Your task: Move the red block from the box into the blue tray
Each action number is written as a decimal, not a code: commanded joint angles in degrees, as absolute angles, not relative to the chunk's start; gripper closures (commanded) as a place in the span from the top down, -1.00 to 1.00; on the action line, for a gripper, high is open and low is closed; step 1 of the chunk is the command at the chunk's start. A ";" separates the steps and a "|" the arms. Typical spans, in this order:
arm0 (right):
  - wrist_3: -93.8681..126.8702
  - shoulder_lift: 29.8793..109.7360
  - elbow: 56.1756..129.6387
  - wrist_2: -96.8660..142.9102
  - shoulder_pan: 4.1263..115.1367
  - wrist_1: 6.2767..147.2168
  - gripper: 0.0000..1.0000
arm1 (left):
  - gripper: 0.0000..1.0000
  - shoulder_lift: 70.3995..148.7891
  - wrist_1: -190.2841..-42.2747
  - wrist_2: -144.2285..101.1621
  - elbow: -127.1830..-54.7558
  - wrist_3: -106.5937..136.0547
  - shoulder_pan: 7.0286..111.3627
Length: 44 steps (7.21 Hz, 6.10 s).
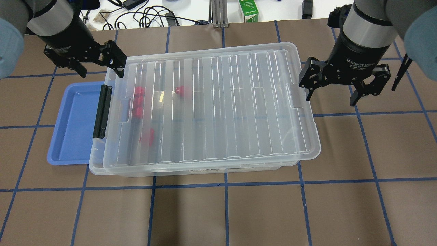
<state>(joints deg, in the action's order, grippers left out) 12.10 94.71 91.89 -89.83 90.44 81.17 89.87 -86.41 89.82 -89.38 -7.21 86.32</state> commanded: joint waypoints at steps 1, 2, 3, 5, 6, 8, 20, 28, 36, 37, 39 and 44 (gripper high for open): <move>12.13 94.66 91.93 -90.26 90.44 81.12 1.00 | 1.00 89.91 -86.40 89.82 -89.38 -7.21 86.40; 12.13 94.66 92.02 -90.26 90.44 81.12 1.00 | 1.00 89.83 -86.40 89.82 -89.38 -7.21 86.31; 12.04 94.57 92.02 -90.35 90.44 81.12 1.00 | 1.00 89.91 -86.40 89.82 -89.38 -7.21 86.40; 11.95 94.57 92.02 -90.61 90.44 81.21 1.00 | 1.00 89.82 -86.40 89.82 -89.38 -7.21 86.40; 11.87 94.31 92.02 -90.44 90.27 81.73 1.00 | 1.00 89.82 -86.40 89.82 -89.38 -7.21 86.31; 11.17 91.51 92.37 -89.39 88.43 82.53 1.00 | 1.00 89.82 -86.40 89.82 -89.30 -7.21 86.31; 2.46 76.38 92.99 -89.92 86.76 97.21 1.00 | 1.00 89.74 -86.31 89.82 -89.38 -7.21 86.31; -1.29 76.11 92.46 -90.17 81.58 97.65 1.00 | 1.00 89.91 -86.31 89.82 -89.38 -7.21 86.31; -8.08 76.11 91.93 -90.35 75.42 97.73 1.00 | 1.00 90.26 -86.31 89.82 -89.38 -6.68 86.48; -9.30 76.11 91.85 -91.57 75.32 97.73 1.00 | 1.00 90.35 -86.22 89.82 -89.38 -6.68 86.48; -10.11 76.11 91.76 -91.93 75.15 97.82 1.00 | 1.00 90.44 -86.22 89.74 -89.30 -6.59 86.48; -15.37 76.20 91.67 -92.02 71.29 97.73 1.00 | 1.00 90.53 -86.31 89.74 -89.47 -6.59 86.57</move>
